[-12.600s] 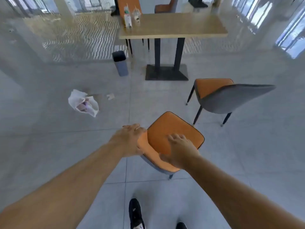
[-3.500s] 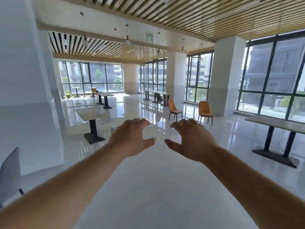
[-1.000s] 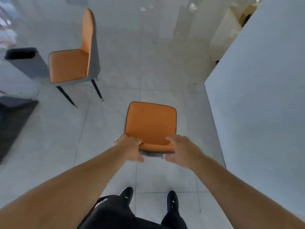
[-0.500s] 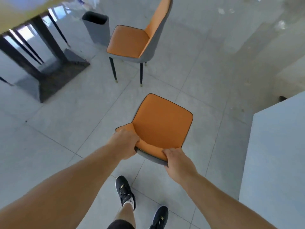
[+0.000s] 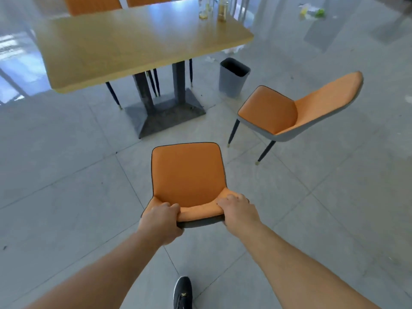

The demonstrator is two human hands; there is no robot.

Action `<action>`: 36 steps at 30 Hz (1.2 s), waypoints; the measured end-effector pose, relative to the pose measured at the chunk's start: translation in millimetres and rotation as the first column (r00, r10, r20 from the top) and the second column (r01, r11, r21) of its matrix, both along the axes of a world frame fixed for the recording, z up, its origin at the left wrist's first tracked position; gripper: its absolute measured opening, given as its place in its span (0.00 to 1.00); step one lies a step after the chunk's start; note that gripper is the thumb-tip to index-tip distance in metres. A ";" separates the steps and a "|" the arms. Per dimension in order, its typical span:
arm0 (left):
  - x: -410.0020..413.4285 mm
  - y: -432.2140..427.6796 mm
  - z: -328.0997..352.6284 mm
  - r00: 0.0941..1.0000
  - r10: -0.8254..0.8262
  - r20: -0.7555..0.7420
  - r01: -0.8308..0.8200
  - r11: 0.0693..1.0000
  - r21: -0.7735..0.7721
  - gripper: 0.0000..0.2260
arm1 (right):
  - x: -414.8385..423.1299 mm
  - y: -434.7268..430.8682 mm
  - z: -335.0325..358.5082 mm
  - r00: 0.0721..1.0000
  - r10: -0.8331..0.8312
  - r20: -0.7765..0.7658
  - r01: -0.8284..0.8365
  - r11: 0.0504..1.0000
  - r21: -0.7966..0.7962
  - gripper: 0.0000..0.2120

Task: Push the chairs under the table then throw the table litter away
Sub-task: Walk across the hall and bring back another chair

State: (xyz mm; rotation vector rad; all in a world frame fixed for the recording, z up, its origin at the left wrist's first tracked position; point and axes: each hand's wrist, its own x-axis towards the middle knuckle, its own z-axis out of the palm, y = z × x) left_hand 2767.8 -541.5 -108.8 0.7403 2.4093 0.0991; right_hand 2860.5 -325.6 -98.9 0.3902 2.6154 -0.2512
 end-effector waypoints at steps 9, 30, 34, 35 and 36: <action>-129.8 6.3 -10.1 0.947 0.321 0.007 -0.321 0.947 0.028 0.12 | -193.7 34.1 -2.4 0.966 0.247 -0.081 -0.250 0.968 -0.023 0.13; -395.7 33.0 -12.0 0.883 0.468 -0.040 -0.470 0.881 -0.062 0.19 | -498.0 64.0 -11.4 0.882 0.466 -0.069 -0.467 0.884 -0.002 0.11; -391.8 63.9 13.7 0.930 0.357 0.093 -0.310 0.892 -0.328 0.29 | -470.0 70.4 6.6 0.907 0.421 0.028 -0.418 0.905 -0.077 0.20; -392.5 80.2 23.3 0.937 0.336 0.100 -0.284 0.894 -0.346 0.29 | -465.0 79.0 16.9 0.918 0.396 0.020 -0.392 0.914 -0.104 0.24; -394.0 96.2 32.6 0.941 0.327 0.093 -0.281 0.902 -0.328 0.29 | -461.3 88.8 27.1 0.928 0.372 -0.004 -0.370 0.921 -0.123 0.28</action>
